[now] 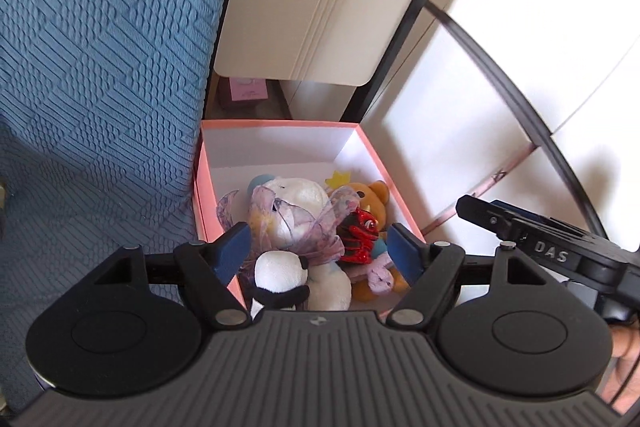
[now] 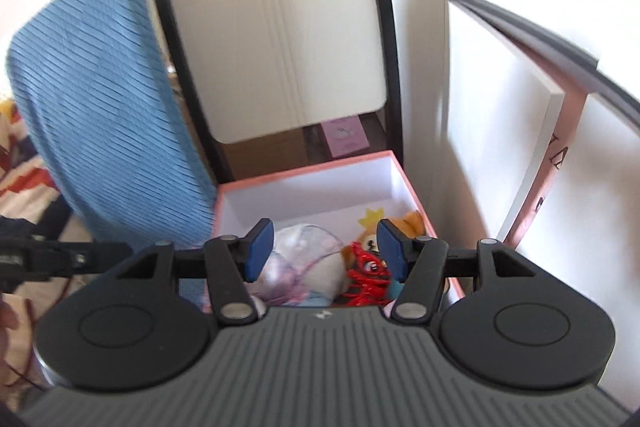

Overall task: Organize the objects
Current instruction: 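Lower the panda into the box and open the left gripper while the right releases the toy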

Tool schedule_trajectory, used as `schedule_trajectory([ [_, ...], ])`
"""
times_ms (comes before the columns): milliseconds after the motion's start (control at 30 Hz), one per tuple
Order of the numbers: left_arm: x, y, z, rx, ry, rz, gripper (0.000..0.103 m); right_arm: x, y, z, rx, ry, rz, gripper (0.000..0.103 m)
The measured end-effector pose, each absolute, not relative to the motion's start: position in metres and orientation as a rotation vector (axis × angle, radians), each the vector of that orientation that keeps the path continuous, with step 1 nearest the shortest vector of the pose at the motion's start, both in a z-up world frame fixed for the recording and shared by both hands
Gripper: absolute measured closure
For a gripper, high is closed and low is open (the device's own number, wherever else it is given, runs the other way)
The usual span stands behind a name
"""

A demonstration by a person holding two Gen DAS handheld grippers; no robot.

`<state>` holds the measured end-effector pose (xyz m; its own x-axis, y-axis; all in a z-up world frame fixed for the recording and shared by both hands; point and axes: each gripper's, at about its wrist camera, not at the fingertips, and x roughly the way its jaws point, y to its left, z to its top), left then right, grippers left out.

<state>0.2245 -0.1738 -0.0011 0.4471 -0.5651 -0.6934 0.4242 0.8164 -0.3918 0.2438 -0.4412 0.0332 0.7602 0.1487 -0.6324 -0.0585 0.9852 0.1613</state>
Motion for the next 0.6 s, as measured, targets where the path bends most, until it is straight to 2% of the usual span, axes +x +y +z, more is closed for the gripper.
schedule_trajectory([
  [333, 0.177, -0.141, 0.022, -0.165, 0.856, -0.627, 0.024, 0.189, -0.420, 0.050, 0.154, 0.713, 0.162, 0.043],
  [600, 0.149, -0.125, 0.011, -0.150, 0.809, -0.602, 0.024, 0.163, -0.416, 0.034, 0.187, 0.714, 0.168, 0.043],
])
